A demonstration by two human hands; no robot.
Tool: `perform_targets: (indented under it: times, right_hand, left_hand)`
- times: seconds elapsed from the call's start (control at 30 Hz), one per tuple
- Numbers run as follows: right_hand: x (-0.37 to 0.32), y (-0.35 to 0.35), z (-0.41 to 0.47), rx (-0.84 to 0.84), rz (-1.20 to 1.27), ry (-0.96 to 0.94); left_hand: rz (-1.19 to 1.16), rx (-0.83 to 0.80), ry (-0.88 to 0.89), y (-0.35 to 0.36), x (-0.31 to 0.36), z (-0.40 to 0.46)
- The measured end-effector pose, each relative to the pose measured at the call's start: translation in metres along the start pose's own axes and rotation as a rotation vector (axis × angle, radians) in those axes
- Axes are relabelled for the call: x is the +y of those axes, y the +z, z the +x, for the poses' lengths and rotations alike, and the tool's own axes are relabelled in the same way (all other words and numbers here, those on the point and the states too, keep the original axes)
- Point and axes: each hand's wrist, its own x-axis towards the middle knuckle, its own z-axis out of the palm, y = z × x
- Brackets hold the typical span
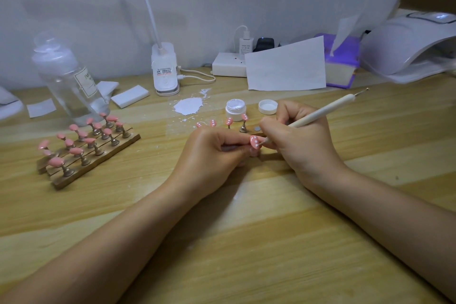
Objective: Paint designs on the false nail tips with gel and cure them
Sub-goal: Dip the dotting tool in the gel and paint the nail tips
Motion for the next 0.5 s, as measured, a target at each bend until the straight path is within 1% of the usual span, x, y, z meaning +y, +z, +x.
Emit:
perform_targets:
  times: [0.5]
  right_hand:
    - [-0.0006, 0.0014, 0.0007, 0.013, -0.024, 0.026]
  left_hand:
    - [0.016, 0.004, 0.018, 0.0005, 0.0000, 0.0001]
